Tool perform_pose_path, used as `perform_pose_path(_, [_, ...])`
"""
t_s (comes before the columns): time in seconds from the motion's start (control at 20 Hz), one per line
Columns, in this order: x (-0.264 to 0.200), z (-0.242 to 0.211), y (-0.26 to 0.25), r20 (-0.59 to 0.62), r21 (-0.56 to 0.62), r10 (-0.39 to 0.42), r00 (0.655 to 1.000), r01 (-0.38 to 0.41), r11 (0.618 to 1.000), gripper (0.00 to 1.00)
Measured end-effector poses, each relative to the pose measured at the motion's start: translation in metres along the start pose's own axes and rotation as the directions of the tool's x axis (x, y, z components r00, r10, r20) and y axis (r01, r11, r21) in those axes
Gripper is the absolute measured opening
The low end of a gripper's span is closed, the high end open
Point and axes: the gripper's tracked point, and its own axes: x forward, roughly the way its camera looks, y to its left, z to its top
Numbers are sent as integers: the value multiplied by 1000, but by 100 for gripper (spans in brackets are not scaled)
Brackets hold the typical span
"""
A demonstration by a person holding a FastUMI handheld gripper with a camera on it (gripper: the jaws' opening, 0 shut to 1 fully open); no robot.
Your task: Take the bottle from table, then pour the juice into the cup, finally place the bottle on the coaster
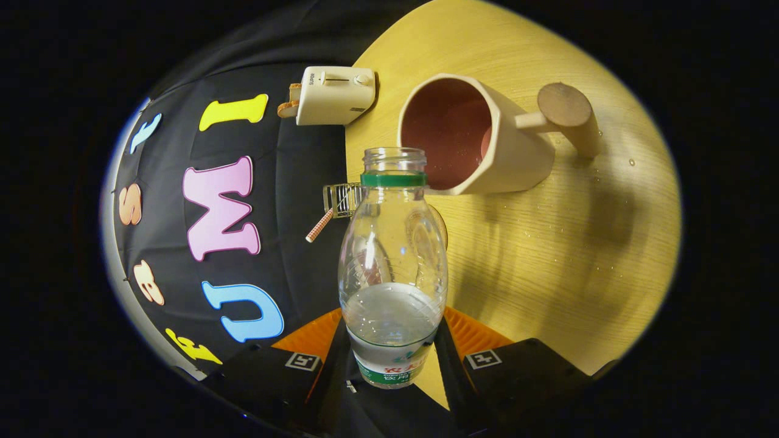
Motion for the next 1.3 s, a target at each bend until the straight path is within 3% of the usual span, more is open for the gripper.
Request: perform_pose_path(1.3, [7,11,15,-28,249,-35,999,41,968,72])
